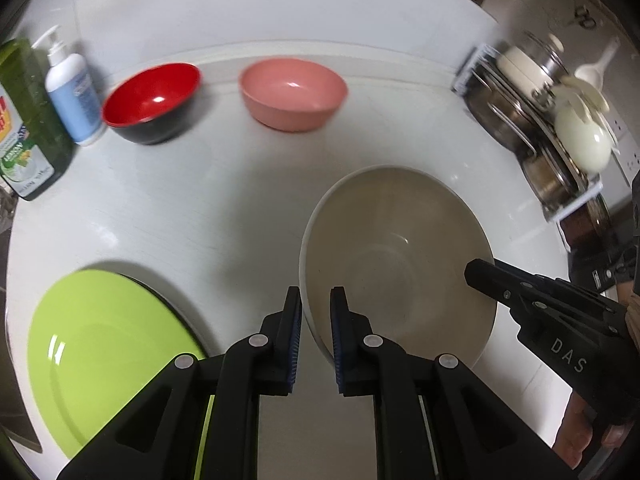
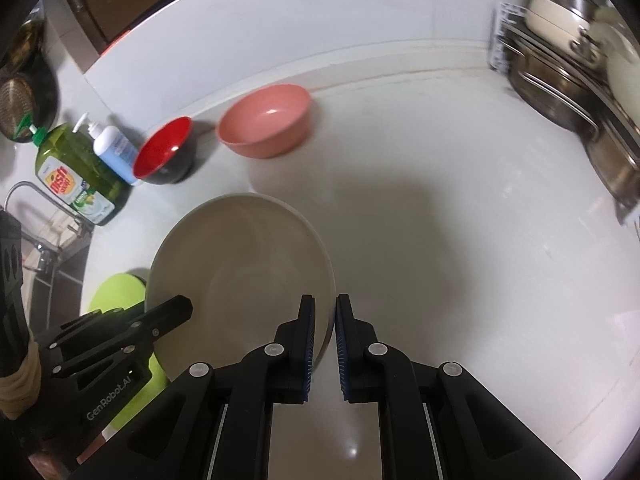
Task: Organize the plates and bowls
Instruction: 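Lift the cream bowl with both grippers and carry it beside the plate stack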
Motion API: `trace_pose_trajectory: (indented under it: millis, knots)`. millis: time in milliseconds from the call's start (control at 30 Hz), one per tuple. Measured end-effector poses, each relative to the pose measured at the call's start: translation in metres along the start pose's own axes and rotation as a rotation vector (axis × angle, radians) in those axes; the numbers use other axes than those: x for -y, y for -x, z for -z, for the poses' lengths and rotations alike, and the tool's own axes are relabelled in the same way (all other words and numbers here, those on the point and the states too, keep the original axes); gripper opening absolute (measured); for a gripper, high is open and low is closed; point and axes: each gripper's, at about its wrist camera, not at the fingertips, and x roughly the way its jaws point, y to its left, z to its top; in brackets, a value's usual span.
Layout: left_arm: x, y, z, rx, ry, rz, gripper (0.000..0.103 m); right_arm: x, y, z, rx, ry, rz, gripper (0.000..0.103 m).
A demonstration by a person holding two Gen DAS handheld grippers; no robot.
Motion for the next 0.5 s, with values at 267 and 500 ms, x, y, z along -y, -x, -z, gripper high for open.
trace_pose_trajectory:
  millis: [267,500]
  knots:
    - [0.04,-0.021,0.009,-0.061,-0.046,0.01,0.015,0.038,0.0,0.015,-0.027,-0.049,0.038,0.012]
    - [0.055,-0.038,0.016,-0.113,-0.052,0.016,0.015,0.063,-0.008,0.024,-0.066,-0.074,0.05,0.012]
